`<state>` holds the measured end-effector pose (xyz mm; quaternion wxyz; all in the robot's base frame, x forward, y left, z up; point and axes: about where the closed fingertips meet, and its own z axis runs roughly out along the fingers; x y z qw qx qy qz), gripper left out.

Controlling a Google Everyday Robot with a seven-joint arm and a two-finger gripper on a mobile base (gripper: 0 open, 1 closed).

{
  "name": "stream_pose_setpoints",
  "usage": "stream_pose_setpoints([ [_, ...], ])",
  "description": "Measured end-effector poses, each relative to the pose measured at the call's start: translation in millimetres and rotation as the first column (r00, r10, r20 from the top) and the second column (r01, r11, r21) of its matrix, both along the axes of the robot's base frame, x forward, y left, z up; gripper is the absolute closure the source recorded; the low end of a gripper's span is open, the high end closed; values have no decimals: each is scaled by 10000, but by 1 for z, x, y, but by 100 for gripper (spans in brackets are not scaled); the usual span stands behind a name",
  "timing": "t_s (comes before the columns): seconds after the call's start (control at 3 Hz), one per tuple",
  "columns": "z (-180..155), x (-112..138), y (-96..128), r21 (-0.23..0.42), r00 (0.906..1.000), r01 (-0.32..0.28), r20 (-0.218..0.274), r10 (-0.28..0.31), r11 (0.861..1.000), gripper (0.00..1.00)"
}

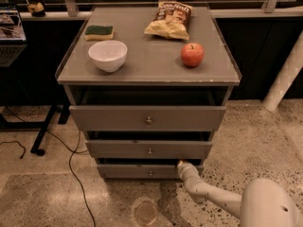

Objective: Open bottom drawer

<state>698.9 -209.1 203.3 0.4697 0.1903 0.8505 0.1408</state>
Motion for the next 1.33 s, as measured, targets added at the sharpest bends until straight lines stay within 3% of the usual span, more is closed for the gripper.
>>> stream_pose_setpoints([
  [0.33,-8,3,0,-74,9994,-55,-335,53,10000,100],
  [0.67,-5,3,1,-75,9994,-57,-336,55,10000,100],
  [1.0,-7,1,1,-350,9964,-345,-782,317,9988,100],
  [1.33,-6,1,1,-350,9964,-345,-783,317,9988,100],
])
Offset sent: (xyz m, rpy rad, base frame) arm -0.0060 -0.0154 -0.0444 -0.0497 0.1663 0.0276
